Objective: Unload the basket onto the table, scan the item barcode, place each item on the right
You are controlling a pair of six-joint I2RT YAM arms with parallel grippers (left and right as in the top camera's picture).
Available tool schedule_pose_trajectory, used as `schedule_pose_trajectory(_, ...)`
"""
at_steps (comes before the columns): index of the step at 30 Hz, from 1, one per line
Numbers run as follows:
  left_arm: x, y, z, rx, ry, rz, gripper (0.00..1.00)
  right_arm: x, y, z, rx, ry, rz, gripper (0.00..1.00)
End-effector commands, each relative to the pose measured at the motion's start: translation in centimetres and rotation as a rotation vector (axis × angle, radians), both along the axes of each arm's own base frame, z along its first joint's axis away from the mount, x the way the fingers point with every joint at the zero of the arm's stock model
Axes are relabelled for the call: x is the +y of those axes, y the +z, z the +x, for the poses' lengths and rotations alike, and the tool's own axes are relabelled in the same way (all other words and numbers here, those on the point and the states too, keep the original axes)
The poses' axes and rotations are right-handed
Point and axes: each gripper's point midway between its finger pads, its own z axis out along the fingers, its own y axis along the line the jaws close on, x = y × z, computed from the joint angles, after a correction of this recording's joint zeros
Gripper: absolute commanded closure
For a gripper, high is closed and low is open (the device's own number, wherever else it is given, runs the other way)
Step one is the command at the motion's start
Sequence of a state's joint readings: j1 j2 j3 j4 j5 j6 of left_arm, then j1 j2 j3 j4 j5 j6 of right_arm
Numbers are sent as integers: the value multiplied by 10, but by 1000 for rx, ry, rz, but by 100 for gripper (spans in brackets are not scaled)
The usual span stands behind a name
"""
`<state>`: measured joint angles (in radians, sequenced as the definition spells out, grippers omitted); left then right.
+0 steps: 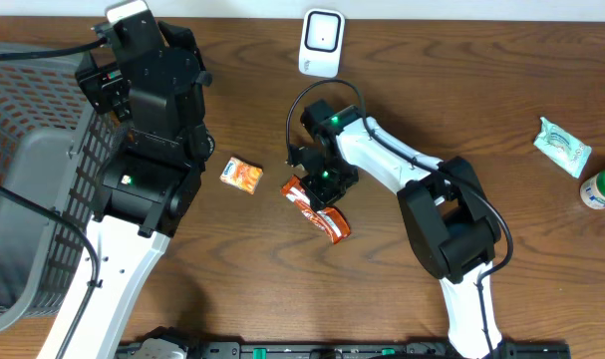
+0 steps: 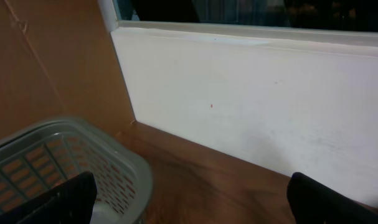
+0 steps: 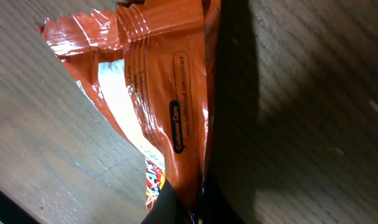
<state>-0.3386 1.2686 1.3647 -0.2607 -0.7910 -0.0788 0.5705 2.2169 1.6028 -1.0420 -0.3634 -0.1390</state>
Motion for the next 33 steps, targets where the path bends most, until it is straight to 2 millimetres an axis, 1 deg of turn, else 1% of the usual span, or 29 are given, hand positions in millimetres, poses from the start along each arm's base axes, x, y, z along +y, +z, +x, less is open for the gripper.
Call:
schedule_pose_trajectory(1,0,-3,1,2,5,-5,2,-15,-25,11,-15,-23,-87,99)
schedule_pose_trajectory(4,0,-4,1,5,5,-4,2,-6,-8,27,-58,-47,-69,99)
schedule_pose_trajectory(7,0,-5,1,9,5,-2,2,-1,18,49,-137,-116,-68,99)
schedule_pose_trajectory(9,0,-6,1,13,5,-1,2,-4,41,70,-243,-180,-98,98)
schedule_pose_trajectory(12,0,-6,1,16,5,0,2,-14,72,94,-397,-286,-146,98)
schedule_pose_trajectory(15,0,-7,1,20,5,1,2,-16,99,108,-495,-387,-137,98)
schedule_pose_trajectory(17,0,-7,1,20,5,1,2,-14,113,113,-515,-461,-105,98)
schedule_pose_trajectory(21,0,-7,1,20,5,1,2,-16,125,116,-496,-629,-73,99)
schedule_pose_trajectory(28,0,-8,1,23,5,3,2,-13,130,118,-415,-910,-25,99)
schedule_pose_trajectory(33,0,-8,0,27,5,4,2,2,141,124,-285,-969,128,99)
